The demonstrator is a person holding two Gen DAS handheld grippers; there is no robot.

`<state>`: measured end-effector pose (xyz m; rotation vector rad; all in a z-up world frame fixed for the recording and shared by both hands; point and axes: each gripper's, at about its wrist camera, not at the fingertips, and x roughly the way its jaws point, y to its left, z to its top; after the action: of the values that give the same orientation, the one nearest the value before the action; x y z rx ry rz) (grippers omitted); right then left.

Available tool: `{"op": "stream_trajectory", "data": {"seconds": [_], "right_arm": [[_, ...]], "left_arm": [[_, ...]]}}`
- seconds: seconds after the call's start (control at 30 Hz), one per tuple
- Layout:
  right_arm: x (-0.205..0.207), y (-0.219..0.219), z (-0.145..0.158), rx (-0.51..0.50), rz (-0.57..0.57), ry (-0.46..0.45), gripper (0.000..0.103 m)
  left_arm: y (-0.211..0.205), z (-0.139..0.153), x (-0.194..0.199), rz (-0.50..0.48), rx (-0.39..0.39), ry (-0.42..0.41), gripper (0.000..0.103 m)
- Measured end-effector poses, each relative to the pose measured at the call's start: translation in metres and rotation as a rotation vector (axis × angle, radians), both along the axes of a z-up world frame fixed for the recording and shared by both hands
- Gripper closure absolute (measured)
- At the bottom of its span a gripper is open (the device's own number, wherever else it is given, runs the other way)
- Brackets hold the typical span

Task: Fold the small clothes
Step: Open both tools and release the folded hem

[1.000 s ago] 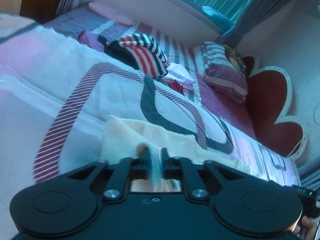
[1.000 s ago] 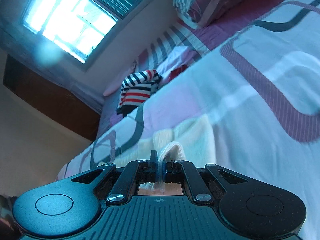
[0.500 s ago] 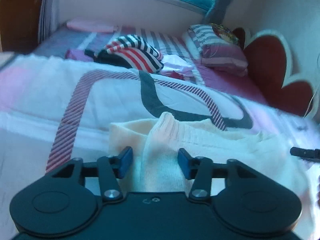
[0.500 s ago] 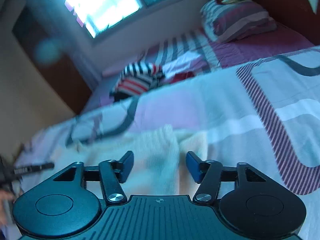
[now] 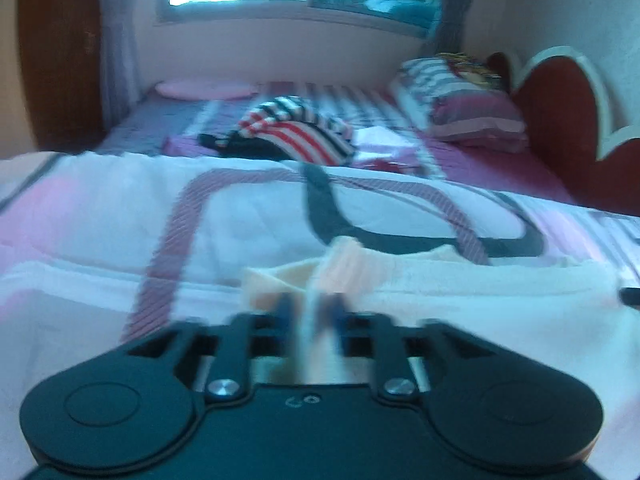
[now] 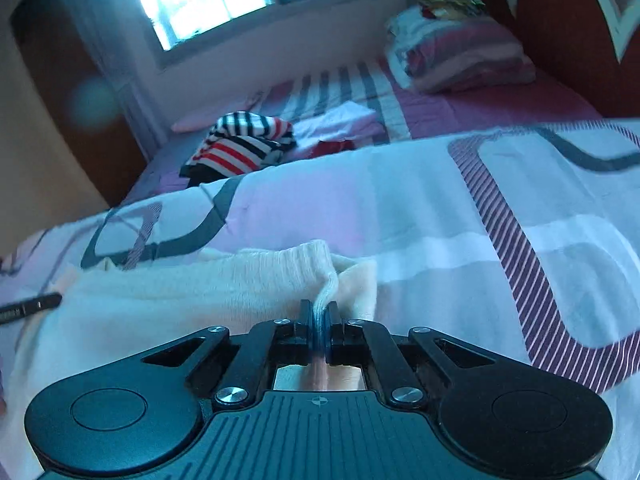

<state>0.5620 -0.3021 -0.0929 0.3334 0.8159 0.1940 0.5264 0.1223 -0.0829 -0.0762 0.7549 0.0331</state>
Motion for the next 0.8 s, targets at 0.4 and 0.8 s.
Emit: {"op": "stream_trajectory", "data": {"seconds": [0.4,0.8], "right_arm": [[-0.011,0.125,0.023,-0.148,0.3,-0.113,0.05],[-0.028,0.065,0.014,-0.223,0.099,-0.133,0.05]], "left_arm": [[-0.115,0.017,-0.033,-0.239,0.126,-0.102,0.021],[-0.043,0.012,-0.051,-0.039,0.106,-0.081,0.026]]}}
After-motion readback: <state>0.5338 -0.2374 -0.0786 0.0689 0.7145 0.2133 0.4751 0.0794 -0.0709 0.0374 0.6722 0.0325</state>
